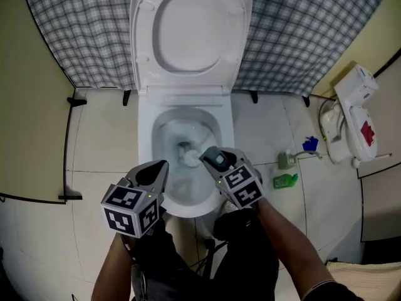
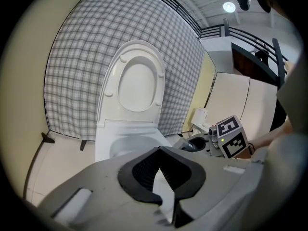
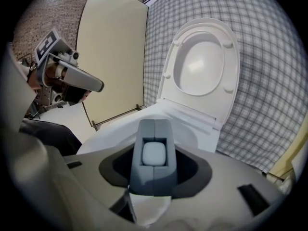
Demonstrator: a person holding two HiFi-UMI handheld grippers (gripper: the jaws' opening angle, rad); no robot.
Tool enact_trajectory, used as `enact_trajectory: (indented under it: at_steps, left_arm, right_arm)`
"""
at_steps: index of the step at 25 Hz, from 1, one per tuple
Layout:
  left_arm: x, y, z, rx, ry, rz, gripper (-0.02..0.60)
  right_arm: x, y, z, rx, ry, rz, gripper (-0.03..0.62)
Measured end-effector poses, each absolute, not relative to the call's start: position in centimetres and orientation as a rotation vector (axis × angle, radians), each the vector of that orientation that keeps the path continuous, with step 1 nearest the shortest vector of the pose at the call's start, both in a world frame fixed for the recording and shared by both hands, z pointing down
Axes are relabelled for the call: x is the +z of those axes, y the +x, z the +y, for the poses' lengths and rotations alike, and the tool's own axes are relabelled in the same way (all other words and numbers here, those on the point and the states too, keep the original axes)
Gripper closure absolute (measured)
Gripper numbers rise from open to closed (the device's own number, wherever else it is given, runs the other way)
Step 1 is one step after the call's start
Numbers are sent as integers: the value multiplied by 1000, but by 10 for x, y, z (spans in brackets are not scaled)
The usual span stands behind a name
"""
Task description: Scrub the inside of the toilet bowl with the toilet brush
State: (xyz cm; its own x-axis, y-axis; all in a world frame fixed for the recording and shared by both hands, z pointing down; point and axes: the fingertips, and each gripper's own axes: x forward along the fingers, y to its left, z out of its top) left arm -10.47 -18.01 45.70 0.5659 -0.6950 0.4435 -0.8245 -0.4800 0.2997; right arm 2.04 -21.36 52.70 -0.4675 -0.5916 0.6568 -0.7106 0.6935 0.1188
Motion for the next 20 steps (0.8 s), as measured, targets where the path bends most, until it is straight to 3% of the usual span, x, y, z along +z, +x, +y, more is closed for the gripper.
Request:
enact_trajectory:
  at_steps: [9,20]
  left_arm:
    - [463,-107,-182,369,2306,-1219,572]
    - [468,-118,-184,366,2291,-1232,572]
  right_arm:
    - [524,29,-251,202,1148,-2194,391]
    - [522,-14,-272,188,1173,-2299,391]
